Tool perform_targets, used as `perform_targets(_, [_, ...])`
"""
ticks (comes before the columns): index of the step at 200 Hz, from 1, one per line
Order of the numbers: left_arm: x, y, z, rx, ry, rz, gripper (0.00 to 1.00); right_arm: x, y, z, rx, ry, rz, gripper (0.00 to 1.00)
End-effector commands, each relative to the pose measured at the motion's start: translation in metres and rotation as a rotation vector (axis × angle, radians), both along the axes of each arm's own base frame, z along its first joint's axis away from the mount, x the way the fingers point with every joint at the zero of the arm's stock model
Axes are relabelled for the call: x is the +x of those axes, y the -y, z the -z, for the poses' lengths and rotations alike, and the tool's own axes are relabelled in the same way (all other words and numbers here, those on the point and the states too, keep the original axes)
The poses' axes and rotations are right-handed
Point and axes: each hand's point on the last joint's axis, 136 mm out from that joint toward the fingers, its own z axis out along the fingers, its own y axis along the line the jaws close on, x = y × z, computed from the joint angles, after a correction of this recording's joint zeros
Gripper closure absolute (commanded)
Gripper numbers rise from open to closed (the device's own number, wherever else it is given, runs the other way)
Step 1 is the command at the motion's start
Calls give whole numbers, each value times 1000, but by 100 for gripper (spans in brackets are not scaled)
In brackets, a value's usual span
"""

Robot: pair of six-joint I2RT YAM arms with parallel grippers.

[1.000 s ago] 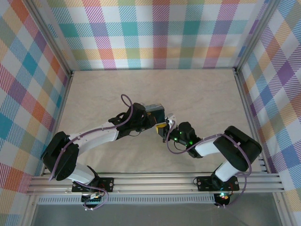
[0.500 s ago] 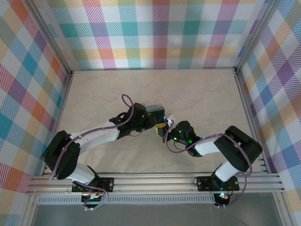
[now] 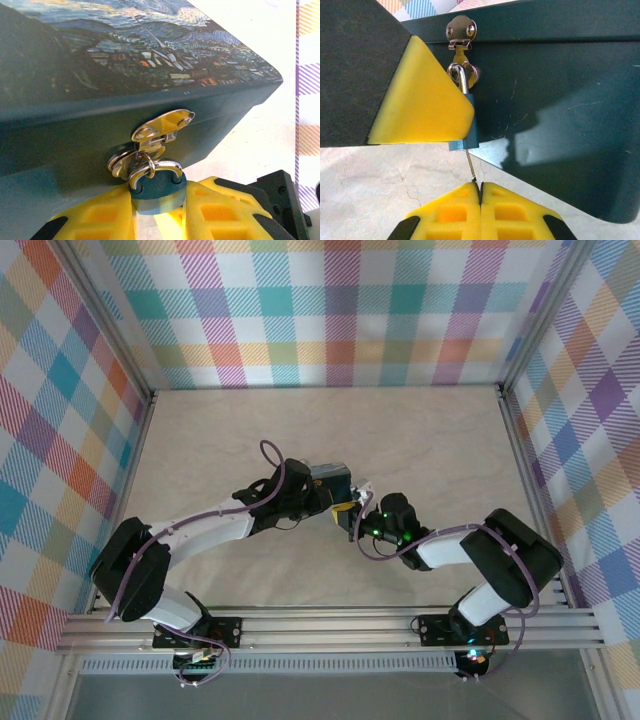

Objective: Unlock a padlock with a key

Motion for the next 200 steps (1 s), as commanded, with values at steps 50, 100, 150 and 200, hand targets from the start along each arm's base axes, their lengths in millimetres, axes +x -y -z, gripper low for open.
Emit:
perform_targets(50, [-11, 10, -4, -9, -17, 71, 76, 23, 5, -35, 89, 35, 70, 100])
perform_targets(100, [-10, 10, -1, -9, -21, 66, 76, 22, 2, -37, 101, 18, 50, 100])
perform_targets(150, [-10, 10, -2, -9, -20, 60, 76, 21, -2, -31, 126, -17, 38, 100])
perform_targets(200, [-9, 12, -2, -23, -26, 60, 76, 26, -3, -43, 159, 21, 64, 100])
